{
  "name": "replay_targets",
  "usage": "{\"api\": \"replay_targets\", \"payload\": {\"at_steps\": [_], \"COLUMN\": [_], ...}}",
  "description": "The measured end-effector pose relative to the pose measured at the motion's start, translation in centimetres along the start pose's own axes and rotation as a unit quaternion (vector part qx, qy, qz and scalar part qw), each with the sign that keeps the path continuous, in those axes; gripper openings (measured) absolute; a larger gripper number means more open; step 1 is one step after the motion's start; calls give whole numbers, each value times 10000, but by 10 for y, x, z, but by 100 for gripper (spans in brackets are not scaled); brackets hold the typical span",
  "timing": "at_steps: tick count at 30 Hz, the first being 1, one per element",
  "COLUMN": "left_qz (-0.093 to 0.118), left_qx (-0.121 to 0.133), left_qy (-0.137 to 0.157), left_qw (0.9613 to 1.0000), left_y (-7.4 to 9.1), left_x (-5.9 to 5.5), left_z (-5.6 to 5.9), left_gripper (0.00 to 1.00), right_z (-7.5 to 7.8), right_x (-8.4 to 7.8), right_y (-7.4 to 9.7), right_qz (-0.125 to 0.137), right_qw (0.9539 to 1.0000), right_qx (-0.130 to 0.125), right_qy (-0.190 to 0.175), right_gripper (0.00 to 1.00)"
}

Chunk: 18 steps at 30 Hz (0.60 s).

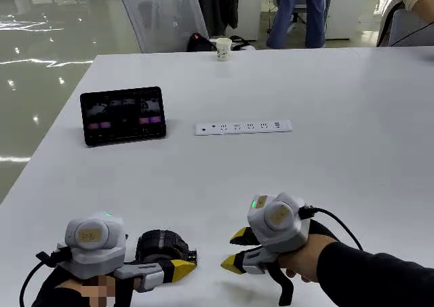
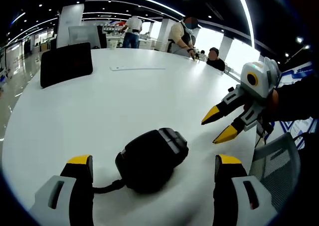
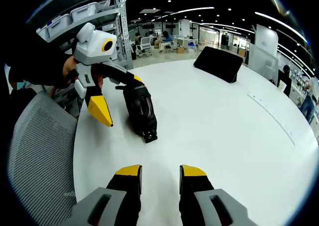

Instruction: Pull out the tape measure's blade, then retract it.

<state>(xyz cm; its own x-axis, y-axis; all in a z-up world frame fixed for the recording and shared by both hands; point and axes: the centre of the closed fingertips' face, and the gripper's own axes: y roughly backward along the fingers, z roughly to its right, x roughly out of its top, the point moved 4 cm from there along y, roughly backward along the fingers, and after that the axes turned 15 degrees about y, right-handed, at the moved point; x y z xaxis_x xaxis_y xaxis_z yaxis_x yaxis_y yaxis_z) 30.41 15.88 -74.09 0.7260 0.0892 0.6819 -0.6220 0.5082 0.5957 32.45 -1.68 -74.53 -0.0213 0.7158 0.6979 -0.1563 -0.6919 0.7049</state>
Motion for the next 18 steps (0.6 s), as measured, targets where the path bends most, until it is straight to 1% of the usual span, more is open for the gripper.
{"api": "replay_targets", "payload": {"at_steps": [2, 3, 6, 9, 10, 12, 14, 16, 18], "left_qz": [-121, -240, -205, -203, -211, -247, -328, -348, -403], "left_qx": [-118, -238, -236, -270, -260, -255, -314, -335, -305], "left_qy": [43, 5, -196, -242, -299, -326, -259, -283, -368], "left_qw": [9998, 9994, 9993, 9991, 9990, 9988, 9986, 9984, 9980], "left_y": [3, 5, 10, 16, 17, 20, 23, 26, 30], "left_x": [-3, -6, -5, -3, -3, -2, -3, -3, -4], "left_z": [1, 3, 1, -1, -2, -3, -5, -6, -9], "left_gripper": [99, 99, 99, 99, 99, 99, 99, 99, 99], "right_z": [-1, -1, -2, -3, -3, -3, -3, -5, -6], "right_x": [-4, -6, -11, -16, -18, -21, -27, -34, -41], "right_y": [6, 10, 19, 29, 33, 38, 45, 52, 59], "right_qz": [2, 11, 21, 31, 44, 66, 64, 47, 41], "right_qw": [10000, 9999, 9998, 9997, 9996, 9995, 9993, 9992, 9988], "right_qx": [-33, -62, -125, -179, -211, -252, -291, -328, -371], "right_qy": [-41, -82, -126, -168, -192, -205, -218, -226, -323], "right_gripper": [28, 29, 31, 34, 35, 38, 40, 41, 43]}}
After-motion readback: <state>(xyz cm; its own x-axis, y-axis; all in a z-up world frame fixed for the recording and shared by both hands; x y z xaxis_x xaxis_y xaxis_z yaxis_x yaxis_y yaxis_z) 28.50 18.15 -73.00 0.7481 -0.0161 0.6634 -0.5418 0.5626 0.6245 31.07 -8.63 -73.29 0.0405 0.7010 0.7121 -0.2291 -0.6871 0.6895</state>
